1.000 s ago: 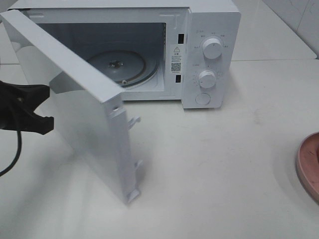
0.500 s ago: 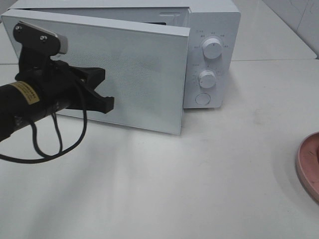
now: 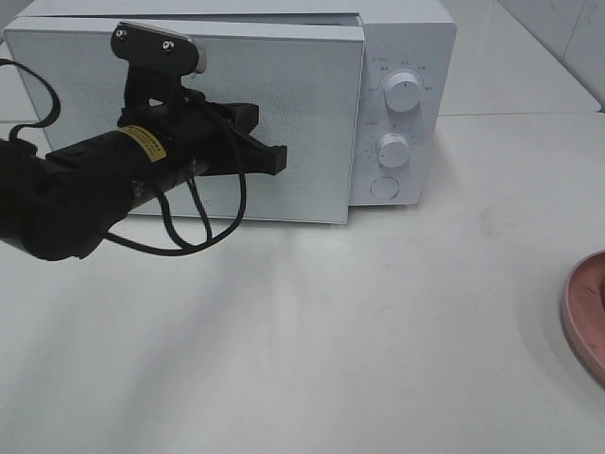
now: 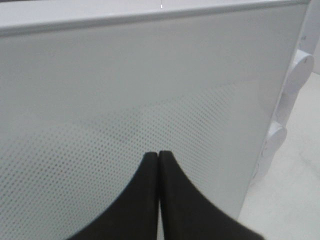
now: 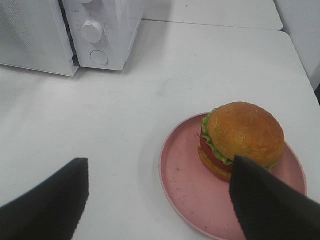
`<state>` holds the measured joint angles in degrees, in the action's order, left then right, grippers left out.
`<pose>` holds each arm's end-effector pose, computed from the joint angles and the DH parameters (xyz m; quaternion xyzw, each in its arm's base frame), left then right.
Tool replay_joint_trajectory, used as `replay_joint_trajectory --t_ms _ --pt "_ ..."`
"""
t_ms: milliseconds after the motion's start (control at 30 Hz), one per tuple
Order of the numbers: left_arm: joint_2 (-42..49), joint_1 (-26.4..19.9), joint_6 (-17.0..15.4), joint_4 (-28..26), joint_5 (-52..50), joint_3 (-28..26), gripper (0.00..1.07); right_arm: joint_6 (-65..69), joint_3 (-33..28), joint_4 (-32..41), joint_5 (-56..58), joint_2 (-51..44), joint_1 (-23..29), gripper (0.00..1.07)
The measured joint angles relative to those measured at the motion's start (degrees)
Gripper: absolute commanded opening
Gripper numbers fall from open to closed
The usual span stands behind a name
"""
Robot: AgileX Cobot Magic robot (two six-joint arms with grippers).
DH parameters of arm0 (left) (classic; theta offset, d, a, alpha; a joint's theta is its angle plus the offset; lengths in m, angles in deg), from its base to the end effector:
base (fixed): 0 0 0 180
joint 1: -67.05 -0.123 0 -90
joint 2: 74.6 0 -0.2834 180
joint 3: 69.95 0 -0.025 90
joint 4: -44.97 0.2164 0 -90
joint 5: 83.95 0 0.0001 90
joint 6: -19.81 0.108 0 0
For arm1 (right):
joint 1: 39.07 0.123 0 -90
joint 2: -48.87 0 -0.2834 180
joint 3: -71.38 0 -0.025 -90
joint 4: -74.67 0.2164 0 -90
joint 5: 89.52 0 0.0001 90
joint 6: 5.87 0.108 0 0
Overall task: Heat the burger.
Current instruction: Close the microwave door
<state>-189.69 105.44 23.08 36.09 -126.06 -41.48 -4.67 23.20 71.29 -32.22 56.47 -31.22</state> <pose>0.3000 -0.2235 0.1984 0.2022 0.7488 -0.1868 0.6029 -0.0159 -0.0076 0.2606 -0.0480 0.8325 0.0141 0.5517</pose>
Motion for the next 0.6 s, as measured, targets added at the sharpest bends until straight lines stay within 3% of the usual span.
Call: replay_joint_trajectory --t_ms 67,167,500,600 --pt "-0.46 0.11 0.23 -0.69 0.17 -0.8 0.0 0.0 0.0 0.0 0.0 0.0 0.0 0.75" --pt "-2.46 0.63 3.38 -3.55 1.83 -4.3 0.0 0.0 0.0 0.0 0.0 0.0 0.0 0.75" --pt "-6.13 1.83 5.33 -5.27 6.59 -10.89 0.0 0.0 0.0 0.0 0.0 0.0 0.0 0.75" --pt "-7.73 2.01 7.33 -7.45 8.14 -13.87 0.0 0.0 0.0 0.0 0.0 0.0 0.0 0.75"
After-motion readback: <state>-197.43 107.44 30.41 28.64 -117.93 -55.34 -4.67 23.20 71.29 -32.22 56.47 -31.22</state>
